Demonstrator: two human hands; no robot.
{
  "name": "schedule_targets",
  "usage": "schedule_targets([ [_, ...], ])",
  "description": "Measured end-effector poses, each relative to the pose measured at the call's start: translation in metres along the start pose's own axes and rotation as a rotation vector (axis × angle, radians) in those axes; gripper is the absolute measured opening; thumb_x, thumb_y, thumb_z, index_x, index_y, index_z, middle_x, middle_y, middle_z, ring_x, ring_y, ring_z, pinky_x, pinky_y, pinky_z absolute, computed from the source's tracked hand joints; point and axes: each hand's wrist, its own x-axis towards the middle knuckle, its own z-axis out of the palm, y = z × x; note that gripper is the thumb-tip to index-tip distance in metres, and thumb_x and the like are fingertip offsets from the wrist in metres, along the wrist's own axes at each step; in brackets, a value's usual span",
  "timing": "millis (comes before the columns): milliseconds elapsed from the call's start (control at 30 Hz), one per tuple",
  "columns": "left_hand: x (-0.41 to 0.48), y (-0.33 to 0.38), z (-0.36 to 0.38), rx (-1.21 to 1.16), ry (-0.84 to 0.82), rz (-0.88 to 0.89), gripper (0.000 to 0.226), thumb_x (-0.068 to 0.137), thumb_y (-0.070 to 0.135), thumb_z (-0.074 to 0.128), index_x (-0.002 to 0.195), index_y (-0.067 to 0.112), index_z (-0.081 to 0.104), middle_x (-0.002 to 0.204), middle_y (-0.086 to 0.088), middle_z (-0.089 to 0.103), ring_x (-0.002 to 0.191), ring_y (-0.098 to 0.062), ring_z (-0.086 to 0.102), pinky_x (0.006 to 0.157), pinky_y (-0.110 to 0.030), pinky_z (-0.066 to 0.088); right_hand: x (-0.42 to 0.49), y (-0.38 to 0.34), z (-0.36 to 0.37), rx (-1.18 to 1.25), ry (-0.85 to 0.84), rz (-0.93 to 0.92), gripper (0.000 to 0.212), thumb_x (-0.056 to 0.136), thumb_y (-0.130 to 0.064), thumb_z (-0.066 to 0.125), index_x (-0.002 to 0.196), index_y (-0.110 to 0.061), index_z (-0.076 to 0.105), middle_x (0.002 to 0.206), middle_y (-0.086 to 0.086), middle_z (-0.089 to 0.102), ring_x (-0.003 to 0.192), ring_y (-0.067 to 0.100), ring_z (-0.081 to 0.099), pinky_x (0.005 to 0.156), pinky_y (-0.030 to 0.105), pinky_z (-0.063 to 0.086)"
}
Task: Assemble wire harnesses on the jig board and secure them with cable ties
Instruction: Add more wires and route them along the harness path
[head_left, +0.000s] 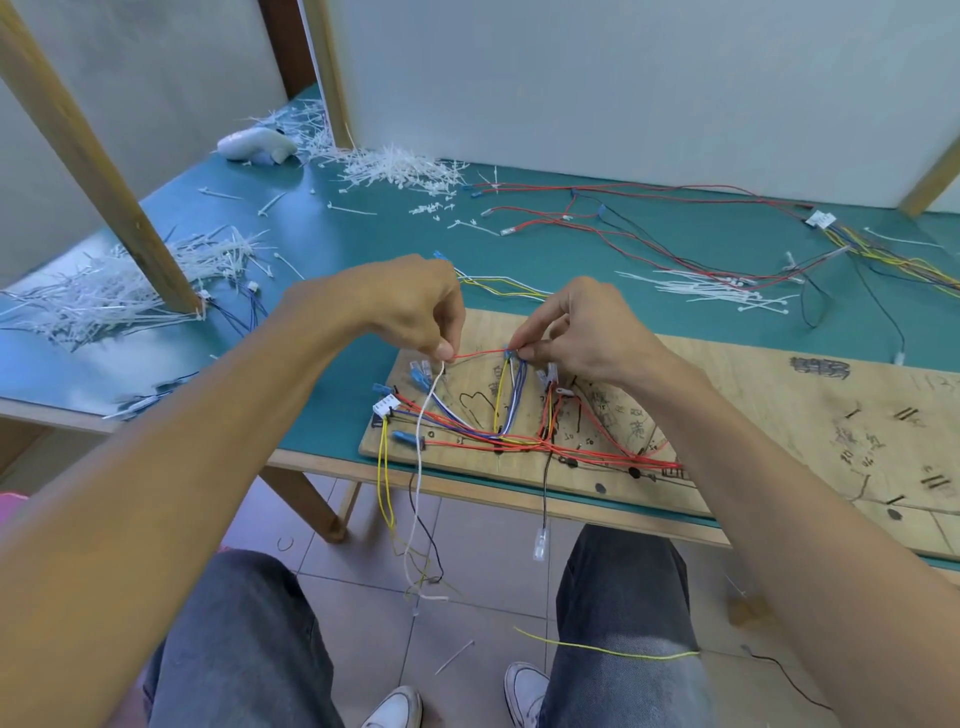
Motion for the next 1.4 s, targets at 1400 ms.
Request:
schedule_targets([
  [1400,0.013,0.008,0.001,0.15,-0.071,-0.039,0.021,0.078,0.015,0.089,0.074,0.029,0.074,0.066,0.021,0.068,0.071,-0.004,0.062,0.063,-0.022,0.045,-0.108,-0.091,0.075,-0.121,-0.087,-0.069,0.02,0.095,-0.017,0.062,0.115,-0.015,0.057,0.098,0.007,0.071,0.103,0.035,0.06,0.09,0.045,0.049],
])
